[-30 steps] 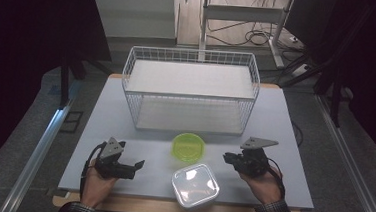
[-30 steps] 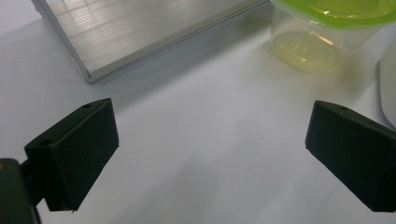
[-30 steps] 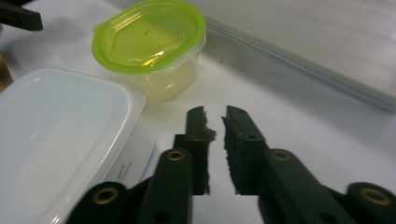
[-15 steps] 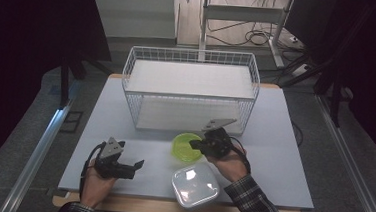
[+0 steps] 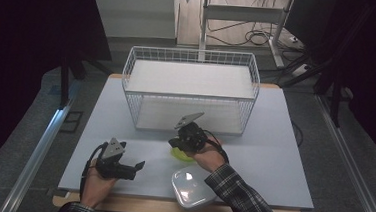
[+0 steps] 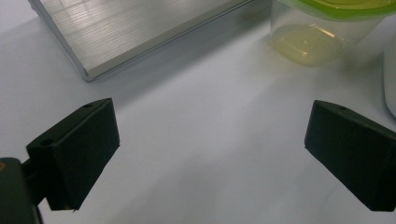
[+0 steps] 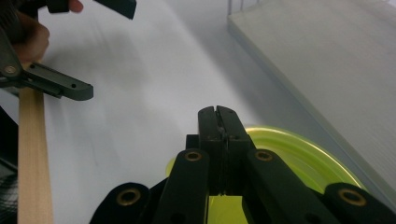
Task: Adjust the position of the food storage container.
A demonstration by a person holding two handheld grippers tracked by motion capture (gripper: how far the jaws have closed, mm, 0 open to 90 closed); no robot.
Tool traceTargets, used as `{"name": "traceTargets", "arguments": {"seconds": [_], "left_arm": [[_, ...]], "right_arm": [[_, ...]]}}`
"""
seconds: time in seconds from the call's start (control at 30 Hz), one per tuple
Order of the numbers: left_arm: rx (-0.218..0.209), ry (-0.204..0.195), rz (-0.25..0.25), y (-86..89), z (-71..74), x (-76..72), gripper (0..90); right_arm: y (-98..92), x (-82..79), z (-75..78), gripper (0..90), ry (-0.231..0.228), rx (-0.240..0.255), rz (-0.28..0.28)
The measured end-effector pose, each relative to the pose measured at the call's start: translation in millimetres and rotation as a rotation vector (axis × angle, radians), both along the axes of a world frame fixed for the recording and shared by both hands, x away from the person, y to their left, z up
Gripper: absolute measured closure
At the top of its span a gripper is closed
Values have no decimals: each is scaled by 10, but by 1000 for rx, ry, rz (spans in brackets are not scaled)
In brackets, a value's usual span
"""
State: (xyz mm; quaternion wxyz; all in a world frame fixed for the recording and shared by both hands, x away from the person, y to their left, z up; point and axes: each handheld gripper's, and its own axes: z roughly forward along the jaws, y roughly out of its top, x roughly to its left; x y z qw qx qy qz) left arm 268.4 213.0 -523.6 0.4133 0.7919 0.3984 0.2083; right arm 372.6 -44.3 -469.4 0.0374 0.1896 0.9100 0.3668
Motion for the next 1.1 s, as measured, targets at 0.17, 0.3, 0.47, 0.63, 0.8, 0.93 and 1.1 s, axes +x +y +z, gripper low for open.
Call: {"name": "traceTargets", "arguments": {"seconds": [0.17, 0.3, 0.47, 0.63, 0.8, 0.93, 1.1], "left_arm": [[4, -1, -2, -4, -3, -1, 29], [17, 0, -4, -17, -6, -1, 31], [31, -1, -9, -41, -9, -2, 33], [32, -3, -8, -40, -9, -1, 33], [36, -2, -9, -44, -11, 0, 33], [39, -2, -8, -50, -12, 1, 33], [41, -1, -8, -53, -14, 1, 34]], "right_arm": [[93, 22, -47, 898, 1, -27, 18], [106, 31, -53, 899, -3, -44, 36], [21, 45, -35, 900, 8, -57, 16], [-103, 55, -24, 900, 0, -67, -2], [-232, 40, -16, 900, 9, -66, -18], [-421, 43, -11, 900, 7, -57, -56], [-596, 51, -5, 900, 1, -53, -87]]}}
